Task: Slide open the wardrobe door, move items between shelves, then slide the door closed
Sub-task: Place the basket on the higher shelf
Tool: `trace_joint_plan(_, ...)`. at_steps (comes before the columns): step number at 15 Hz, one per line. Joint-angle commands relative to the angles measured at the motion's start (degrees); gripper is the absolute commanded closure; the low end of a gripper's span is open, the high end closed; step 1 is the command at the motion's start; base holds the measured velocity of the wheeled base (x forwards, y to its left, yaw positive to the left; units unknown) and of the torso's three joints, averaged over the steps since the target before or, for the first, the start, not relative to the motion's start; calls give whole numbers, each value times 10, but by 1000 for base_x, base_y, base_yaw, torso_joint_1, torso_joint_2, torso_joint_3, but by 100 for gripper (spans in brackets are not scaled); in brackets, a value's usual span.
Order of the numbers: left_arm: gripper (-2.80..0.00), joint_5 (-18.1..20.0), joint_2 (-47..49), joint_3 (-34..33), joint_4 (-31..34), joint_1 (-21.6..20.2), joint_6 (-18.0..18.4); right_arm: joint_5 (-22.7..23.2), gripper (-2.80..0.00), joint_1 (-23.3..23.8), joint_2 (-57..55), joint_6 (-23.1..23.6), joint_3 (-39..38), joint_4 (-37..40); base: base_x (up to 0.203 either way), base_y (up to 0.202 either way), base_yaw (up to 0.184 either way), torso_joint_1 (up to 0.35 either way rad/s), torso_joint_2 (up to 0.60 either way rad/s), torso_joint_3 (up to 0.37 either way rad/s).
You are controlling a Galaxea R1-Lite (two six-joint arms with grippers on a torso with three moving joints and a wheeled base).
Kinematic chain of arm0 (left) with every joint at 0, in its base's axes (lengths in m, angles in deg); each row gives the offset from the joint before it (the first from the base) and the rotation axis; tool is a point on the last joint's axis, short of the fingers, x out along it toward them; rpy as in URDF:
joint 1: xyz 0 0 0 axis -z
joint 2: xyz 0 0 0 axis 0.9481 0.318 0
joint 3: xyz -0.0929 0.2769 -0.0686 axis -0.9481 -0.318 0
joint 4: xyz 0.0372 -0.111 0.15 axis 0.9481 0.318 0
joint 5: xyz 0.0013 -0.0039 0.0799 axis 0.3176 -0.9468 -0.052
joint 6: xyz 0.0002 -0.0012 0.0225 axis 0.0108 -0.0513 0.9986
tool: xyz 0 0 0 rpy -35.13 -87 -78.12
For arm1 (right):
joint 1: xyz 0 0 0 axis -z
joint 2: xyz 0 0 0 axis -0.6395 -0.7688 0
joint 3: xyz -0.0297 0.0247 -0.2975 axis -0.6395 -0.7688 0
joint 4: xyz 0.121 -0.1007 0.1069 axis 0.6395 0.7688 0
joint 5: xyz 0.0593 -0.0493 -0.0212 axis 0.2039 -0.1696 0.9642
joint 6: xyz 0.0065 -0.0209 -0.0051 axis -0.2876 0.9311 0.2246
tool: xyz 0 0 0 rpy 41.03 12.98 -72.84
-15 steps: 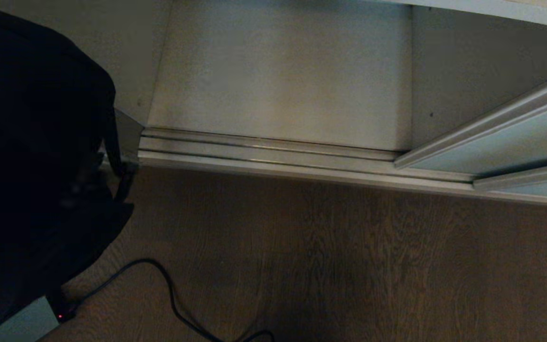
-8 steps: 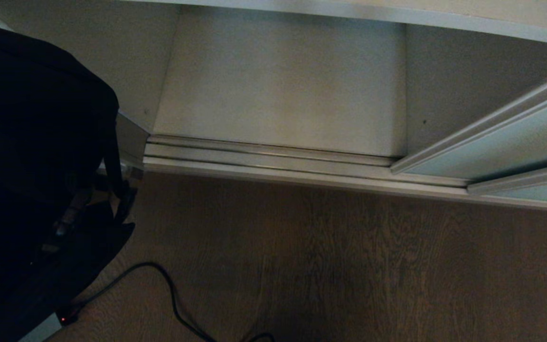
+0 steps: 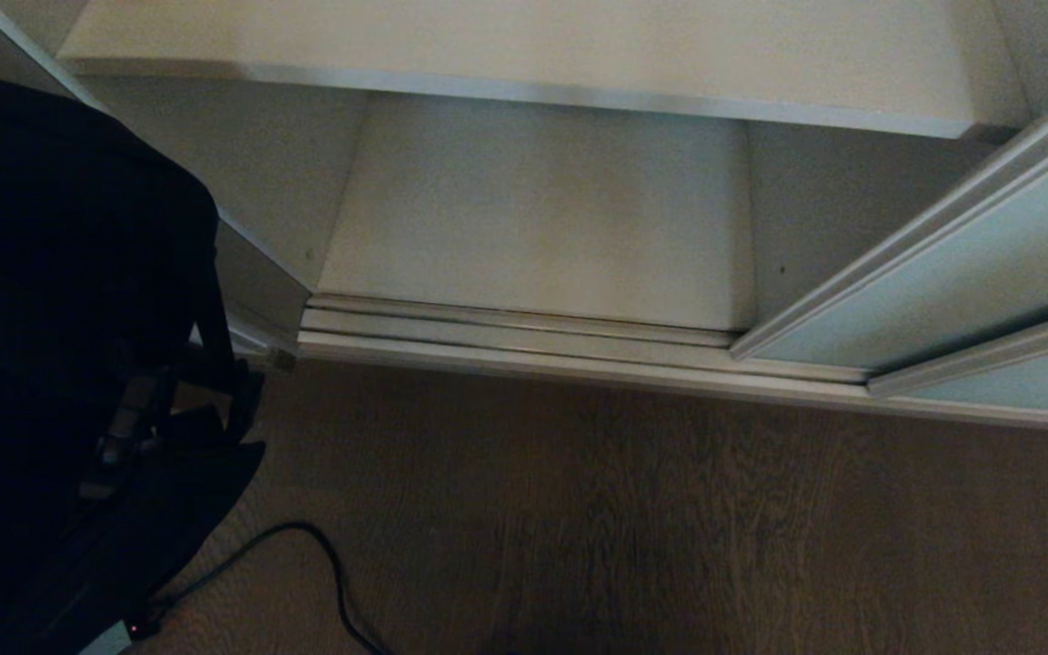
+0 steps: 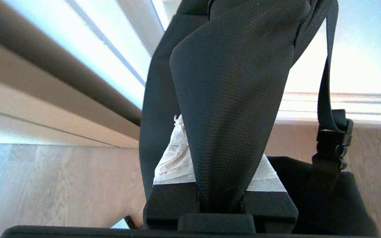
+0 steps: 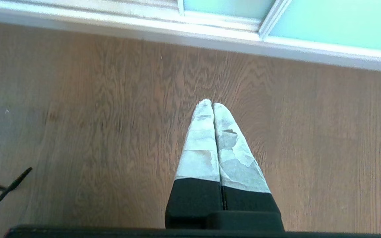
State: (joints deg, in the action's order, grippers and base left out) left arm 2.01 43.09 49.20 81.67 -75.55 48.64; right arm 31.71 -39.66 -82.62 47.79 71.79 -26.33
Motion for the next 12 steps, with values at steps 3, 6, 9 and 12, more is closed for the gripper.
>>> trace_joint_plan(3, 0, -25, 8, 11, -6, -7, -6, 0, 0, 0, 0, 0, -1, 0, 0, 0, 0, 4, -2, 205)
trace_joint_plan(6, 0, -24, 8, 15, -7, -7, -7, 0, 0, 0, 0, 0, -1, 0, 0, 0, 0, 3, 2, 205)
trace_joint_plan(9, 0, -23, 10, 19, -9, -7, -7, 0, 0, 0, 0, 0, -1, 0, 0, 0, 0, -2, 1, 204)
trace_joint_plan(12, 0, -23, 15, 33, -9, -7, -7, 0, 0, 0, 0, 0, -1, 0, 0, 0, 0, 0, 2, 206)
